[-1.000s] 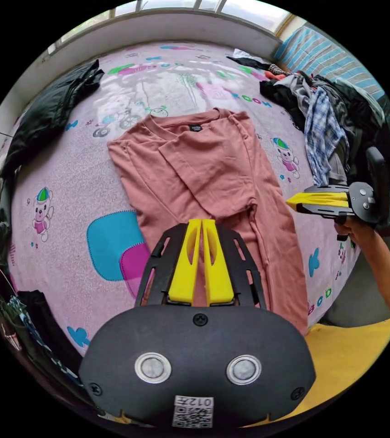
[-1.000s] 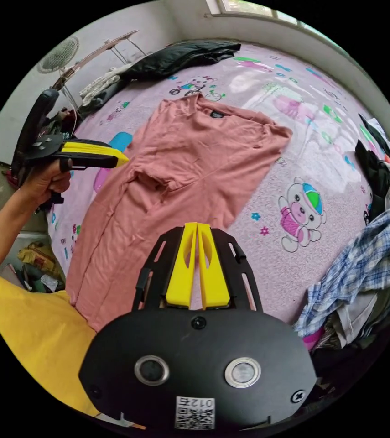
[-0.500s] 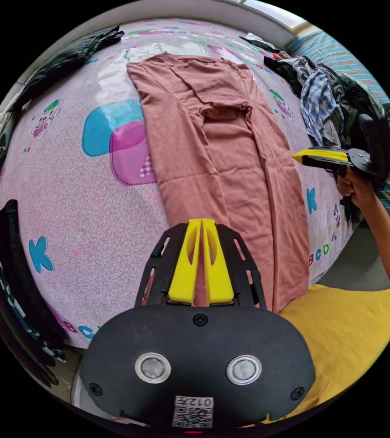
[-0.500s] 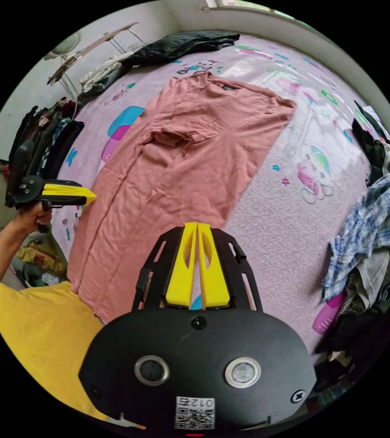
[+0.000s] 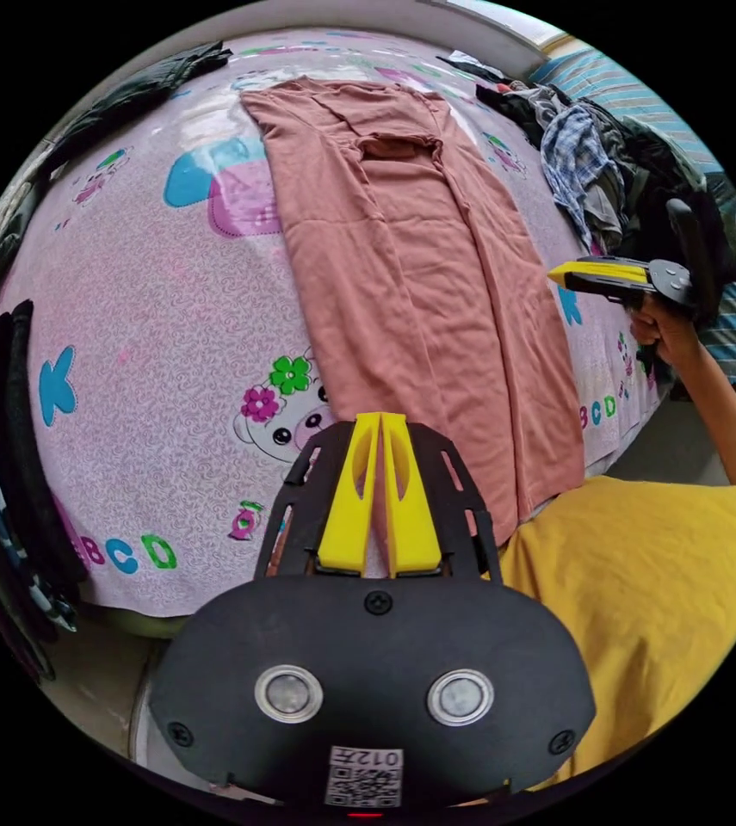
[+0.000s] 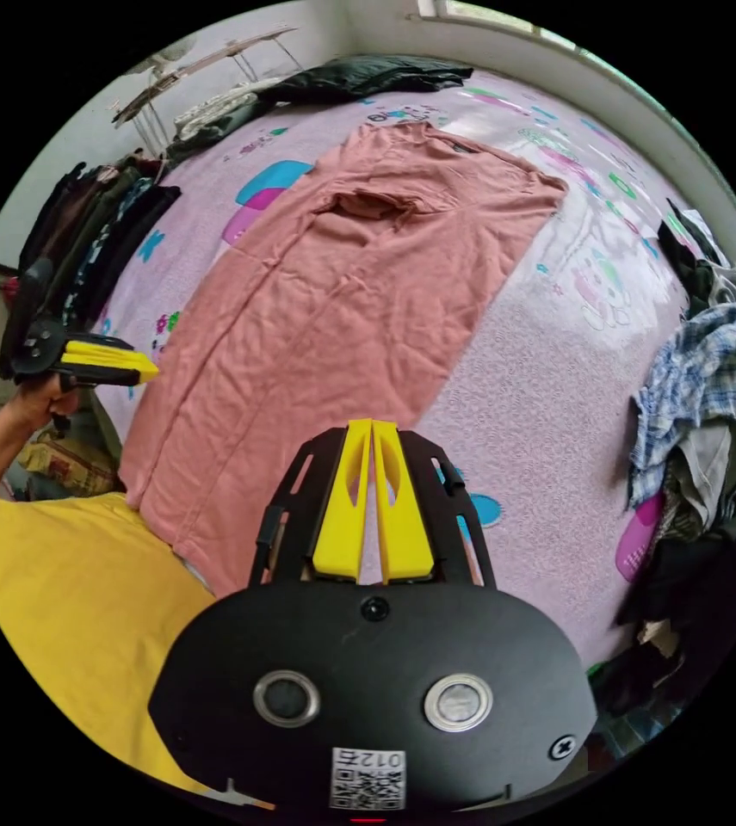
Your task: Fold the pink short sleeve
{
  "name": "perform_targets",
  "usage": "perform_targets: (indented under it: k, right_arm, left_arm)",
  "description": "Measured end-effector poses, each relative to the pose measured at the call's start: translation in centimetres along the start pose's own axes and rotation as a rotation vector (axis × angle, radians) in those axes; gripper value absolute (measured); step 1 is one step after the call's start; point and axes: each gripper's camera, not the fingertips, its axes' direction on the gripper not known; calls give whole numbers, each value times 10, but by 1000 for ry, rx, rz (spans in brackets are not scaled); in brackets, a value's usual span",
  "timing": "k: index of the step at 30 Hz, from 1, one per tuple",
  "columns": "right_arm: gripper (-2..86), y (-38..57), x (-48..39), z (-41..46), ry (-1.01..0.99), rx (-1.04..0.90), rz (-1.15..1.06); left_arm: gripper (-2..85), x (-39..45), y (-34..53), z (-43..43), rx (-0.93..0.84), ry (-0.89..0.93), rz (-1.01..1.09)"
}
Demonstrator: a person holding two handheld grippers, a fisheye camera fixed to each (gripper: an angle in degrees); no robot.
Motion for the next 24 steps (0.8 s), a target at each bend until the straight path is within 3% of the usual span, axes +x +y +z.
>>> perform_targets:
  k: [8, 12, 18, 24]
  right_arm:
    - [0, 26, -23, 31, -68, -83, -28]
    - [0, 7, -11, 18, -60, -17, -18]
    - [0, -109, 8, 2, -96, 109, -68]
    - [1, -259, 22, 5, -157, 205, -65]
  left_arm:
    - [0, 18, 49, 15, -128, 20, 90]
    - [0, -5, 35, -23, -6, 19, 65]
    - [1, -72, -68, -74, 233, 95, -118]
    - [1, -102, -141, -77, 258, 89, -216]
